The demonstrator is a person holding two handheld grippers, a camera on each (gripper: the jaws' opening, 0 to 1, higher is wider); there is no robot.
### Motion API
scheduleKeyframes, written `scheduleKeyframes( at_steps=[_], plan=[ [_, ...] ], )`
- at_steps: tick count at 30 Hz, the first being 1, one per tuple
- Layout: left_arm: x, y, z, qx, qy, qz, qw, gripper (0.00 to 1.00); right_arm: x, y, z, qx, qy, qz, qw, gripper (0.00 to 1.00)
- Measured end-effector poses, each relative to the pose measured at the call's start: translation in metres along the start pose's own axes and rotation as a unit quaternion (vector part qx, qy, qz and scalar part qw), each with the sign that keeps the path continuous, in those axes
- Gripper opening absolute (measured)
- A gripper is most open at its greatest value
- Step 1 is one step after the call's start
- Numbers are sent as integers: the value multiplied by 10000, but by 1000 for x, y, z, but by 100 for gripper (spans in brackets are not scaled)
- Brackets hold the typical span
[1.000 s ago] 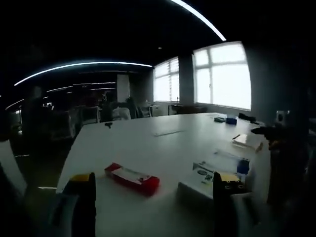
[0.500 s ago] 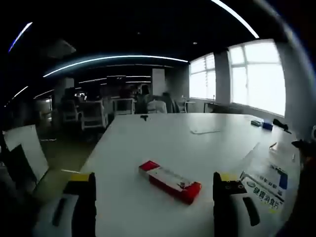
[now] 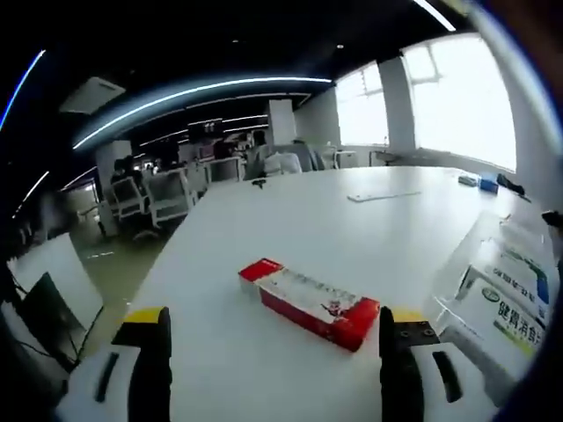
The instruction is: Arrange the small medicine boxes into an aligned row inside the storage area until every box is upright, visible, and separated from the surrounding clutter.
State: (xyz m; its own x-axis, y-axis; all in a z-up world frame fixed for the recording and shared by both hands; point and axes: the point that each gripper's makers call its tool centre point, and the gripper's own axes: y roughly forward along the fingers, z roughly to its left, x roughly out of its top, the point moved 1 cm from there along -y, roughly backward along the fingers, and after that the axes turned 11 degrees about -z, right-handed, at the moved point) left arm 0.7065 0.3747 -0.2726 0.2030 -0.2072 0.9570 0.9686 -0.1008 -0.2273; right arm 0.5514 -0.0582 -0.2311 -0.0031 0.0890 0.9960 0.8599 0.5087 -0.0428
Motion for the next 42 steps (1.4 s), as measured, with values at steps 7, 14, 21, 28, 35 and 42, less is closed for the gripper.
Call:
scheduleKeyframes(
  at_steps=[7, 14, 21, 28, 35, 42],
  plan=[
    [-5, 9, 1, -9, 249, 42, 9997, 99, -6, 1, 6, 75, -80, 166, 9998, 93],
    [-20, -3, 37, 448, 90, 226, 9987, 96, -5, 5, 4, -7, -51, 157, 9999, 92],
    [-18, -2, 19, 222, -82, 113, 9997, 97, -8, 4, 4, -47, -113, 249, 9996, 90],
    [-25, 8, 6, 205, -318, 235, 9990, 94, -7, 5, 11, -10, -124, 201, 9997, 91],
    [-23, 17, 3, 180, -247, 229, 9993, 89, -7, 4, 11, -1, -222, 297, 9993, 91],
    [-24, 15, 5, -24, -278, 324, 9991, 67, -5, 10, 14, -17, -267, 308, 9992, 90]
  ],
)
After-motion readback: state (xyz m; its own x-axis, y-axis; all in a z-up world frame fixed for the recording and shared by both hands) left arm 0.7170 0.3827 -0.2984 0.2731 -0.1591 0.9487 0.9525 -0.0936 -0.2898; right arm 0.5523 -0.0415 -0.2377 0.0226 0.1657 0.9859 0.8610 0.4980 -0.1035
